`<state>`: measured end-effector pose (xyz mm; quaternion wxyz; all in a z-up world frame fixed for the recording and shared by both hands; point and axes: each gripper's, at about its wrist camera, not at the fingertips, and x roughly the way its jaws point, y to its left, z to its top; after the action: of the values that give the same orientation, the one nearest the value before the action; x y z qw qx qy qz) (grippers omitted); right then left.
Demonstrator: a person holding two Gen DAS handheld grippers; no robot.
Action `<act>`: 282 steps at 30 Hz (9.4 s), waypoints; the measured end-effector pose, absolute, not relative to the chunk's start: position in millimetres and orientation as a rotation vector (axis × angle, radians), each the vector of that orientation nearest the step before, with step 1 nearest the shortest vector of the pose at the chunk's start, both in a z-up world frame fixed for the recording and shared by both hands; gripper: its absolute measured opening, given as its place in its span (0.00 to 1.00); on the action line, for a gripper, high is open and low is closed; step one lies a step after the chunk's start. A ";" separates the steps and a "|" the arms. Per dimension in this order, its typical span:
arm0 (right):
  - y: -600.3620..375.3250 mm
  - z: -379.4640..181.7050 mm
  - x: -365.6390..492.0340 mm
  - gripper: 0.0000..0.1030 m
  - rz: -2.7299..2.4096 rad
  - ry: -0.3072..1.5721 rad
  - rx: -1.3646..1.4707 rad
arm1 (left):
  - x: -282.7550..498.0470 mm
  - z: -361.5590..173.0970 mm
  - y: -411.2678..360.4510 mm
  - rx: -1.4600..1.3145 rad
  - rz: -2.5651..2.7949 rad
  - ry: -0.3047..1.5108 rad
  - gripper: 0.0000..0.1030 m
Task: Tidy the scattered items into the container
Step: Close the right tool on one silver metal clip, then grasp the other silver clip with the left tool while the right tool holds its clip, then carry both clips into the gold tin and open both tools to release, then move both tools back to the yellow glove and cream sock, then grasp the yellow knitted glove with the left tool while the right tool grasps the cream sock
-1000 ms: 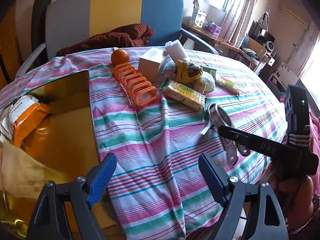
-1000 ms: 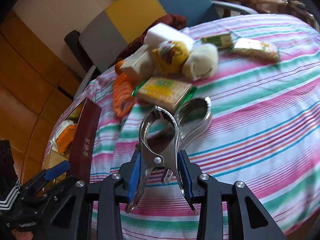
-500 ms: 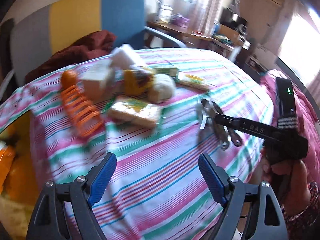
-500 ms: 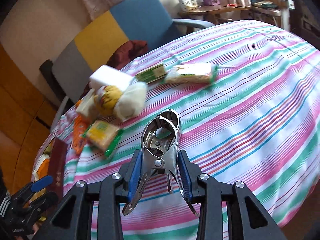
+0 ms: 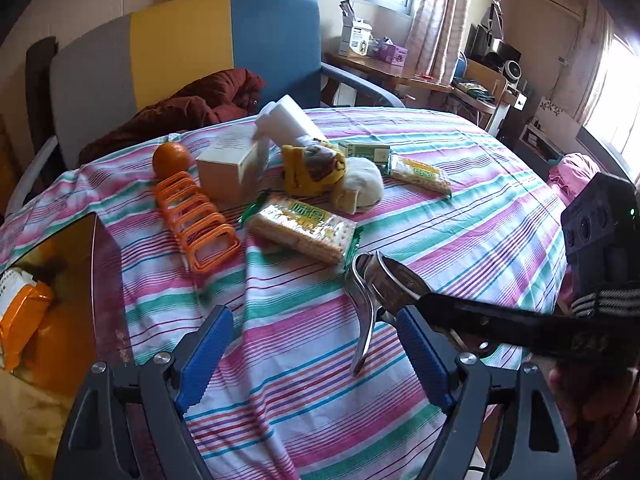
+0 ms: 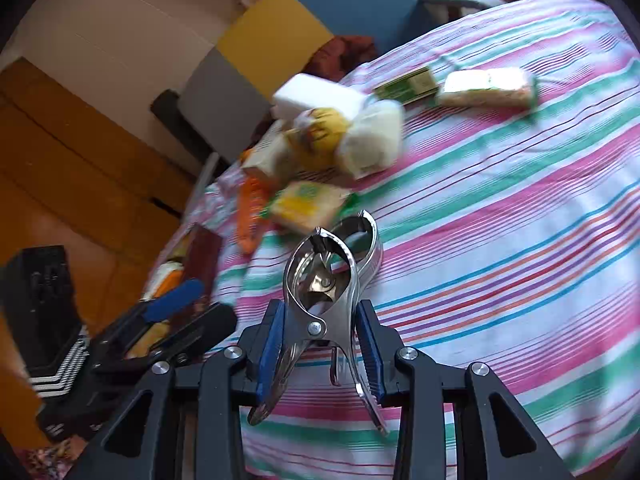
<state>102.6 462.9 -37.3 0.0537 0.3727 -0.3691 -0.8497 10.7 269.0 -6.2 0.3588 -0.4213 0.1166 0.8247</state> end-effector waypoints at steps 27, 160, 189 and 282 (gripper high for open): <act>441.5 -46.6 64.5 0.30 -2.871 -0.574 1.506 | 3.5 -61.7 270.2 -1.261 2.145 0.524 0.86; 218.9 9.9 -119.7 0.28 -2.621 -0.305 1.428 | -160.7 -33.9 87.5 -1.613 2.351 0.118 0.50; 321.0 4.6 -1.3 0.39 -2.737 -0.659 1.307 | -66.7 7.6 135.4 -1.317 2.327 -0.090 0.49; 432.8 -28.7 51.9 0.73 -2.952 -0.441 1.398 | -5.0 -30.3 218.9 -1.308 2.052 0.122 0.49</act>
<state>51.9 432.8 -28.7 -0.0771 0.4230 -0.1335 -0.8929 -5.0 218.9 -30.3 0.3454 -0.5037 0.0471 0.7904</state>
